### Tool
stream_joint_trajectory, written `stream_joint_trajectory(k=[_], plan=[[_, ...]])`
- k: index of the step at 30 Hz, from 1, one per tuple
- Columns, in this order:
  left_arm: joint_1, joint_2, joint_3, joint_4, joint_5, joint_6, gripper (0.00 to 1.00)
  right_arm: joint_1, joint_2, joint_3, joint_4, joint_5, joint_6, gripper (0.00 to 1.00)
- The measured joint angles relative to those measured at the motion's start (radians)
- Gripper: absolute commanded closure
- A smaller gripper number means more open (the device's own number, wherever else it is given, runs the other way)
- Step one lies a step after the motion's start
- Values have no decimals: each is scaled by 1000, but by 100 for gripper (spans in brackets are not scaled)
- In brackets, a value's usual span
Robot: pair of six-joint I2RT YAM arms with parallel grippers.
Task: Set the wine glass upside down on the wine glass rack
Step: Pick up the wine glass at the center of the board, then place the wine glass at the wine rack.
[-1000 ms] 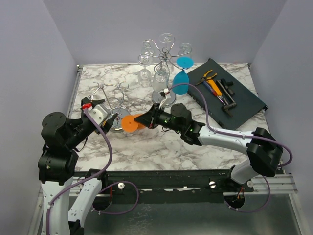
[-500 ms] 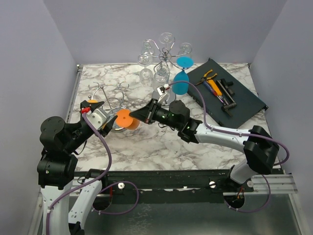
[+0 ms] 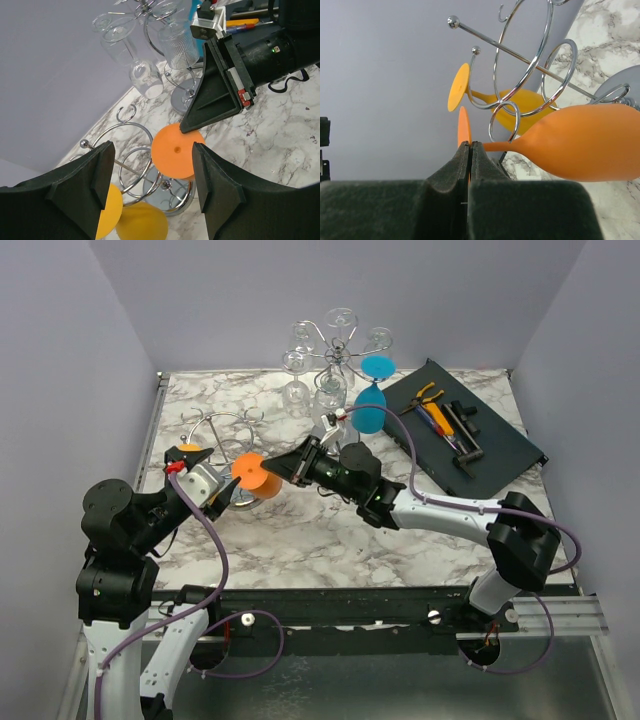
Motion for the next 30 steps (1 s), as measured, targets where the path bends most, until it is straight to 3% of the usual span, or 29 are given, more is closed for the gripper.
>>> stream_joint_trajectory(k=[11, 22, 30], plan=[[0, -12, -8, -1, 3, 1, 31, 0, 38, 39, 19, 55, 43, 99], [0, -20, -9, -3, 3, 7, 31, 21, 65, 95, -19, 108, 48, 87], [0, -21, -10, -3, 3, 11, 31, 35, 76, 121, -57, 144, 45, 85]])
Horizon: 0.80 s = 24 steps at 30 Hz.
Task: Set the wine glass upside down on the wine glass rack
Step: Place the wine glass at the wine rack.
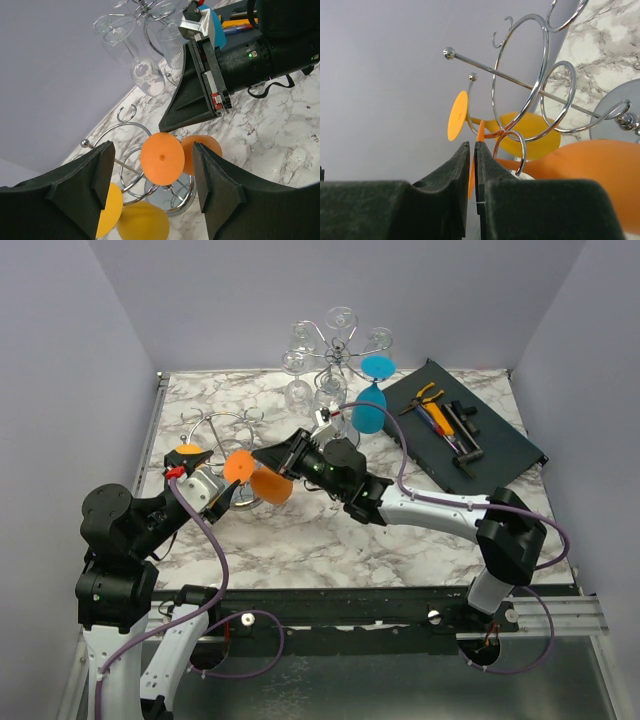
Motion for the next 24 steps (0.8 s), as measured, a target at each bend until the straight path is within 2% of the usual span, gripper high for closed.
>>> stream_joint_trajectory(k=[7, 13, 24], plan=[[0, -5, -5, 0, 0, 2, 31, 4, 26, 39, -28, 16, -4, 82], [0, -7, -5, 0, 0, 5, 31, 5, 32, 65, -58, 16, -16, 62], [0, -6, -5, 0, 0, 6, 31, 14, 26, 74, -127, 41, -68, 42]])
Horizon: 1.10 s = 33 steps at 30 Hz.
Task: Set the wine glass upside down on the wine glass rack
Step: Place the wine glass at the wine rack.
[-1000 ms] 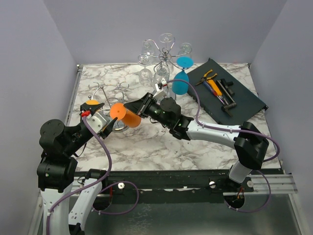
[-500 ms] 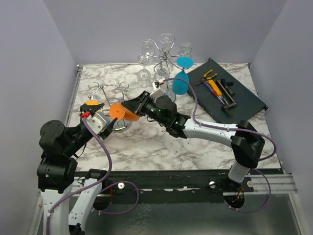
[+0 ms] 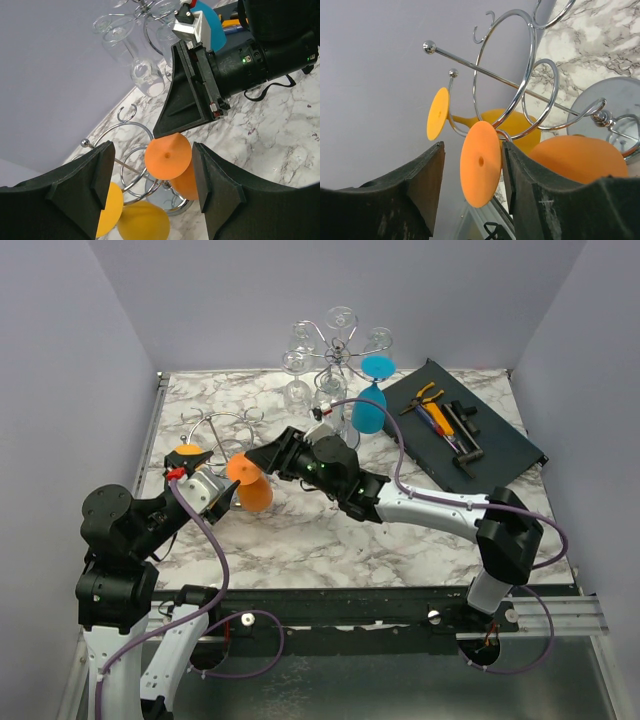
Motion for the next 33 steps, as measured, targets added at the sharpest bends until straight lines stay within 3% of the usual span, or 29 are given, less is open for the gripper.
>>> stream_joint_trajectory(k=[2, 4, 5, 6, 22, 33], plan=[[0, 2, 0, 0, 0, 0, 31, 5, -8, 0, -14, 7, -14, 38], [0, 6, 1, 0, 0, -1, 31, 9, -21, 0, -24, 16, -23, 28], [0, 9, 2, 0, 0, -2, 31, 11, -27, 0, -29, 20, -27, 18], [0, 11, 3, 0, 0, -2, 31, 12, -35, 0, -33, 25, -33, 1], [0, 53, 54, 0, 5, -53, 31, 31, -173, -28, -177, 100, -127, 0], [0, 188, 119, 11, -111, -178, 28, 71, -272, 24, -422, 155, -337, 0]])
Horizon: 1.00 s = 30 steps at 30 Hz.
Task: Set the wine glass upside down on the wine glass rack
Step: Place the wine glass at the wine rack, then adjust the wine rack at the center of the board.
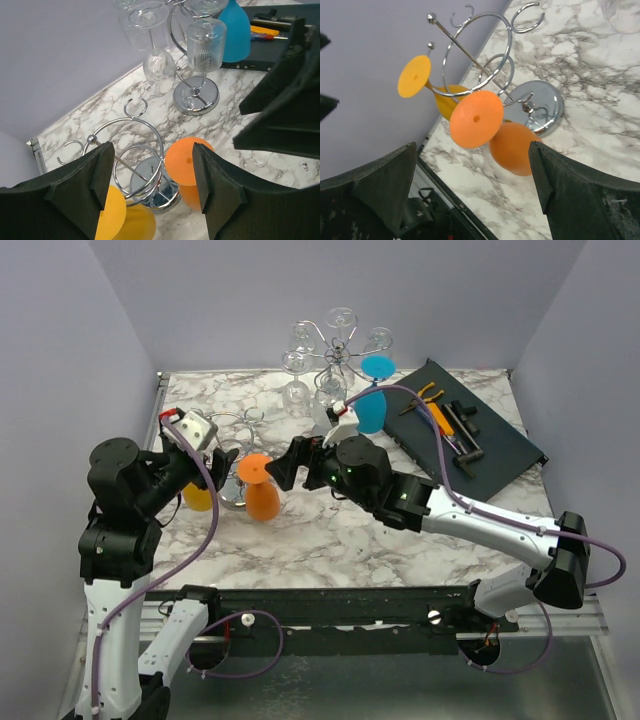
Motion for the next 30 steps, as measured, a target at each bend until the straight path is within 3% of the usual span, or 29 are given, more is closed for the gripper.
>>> stream_joint_trajectory(k=[6, 12, 16, 21, 30], plan=[[0, 84, 48, 4, -82, -90, 16, 5, -71, 18, -143, 26, -180, 0], [0, 166, 93, 3, -202, -132, 14, 0, -229, 16, -185, 152, -357, 0], [0, 236, 129, 4, -246, -129, 14, -82, -316, 5, -204, 188, -404, 0], [7, 339, 179, 8, -261, -129, 17, -254, -403, -51, -244, 197, -418, 0], [7, 362, 164, 10, -324, -219, 30, -391, -476, -154, -304, 165, -409, 0]])
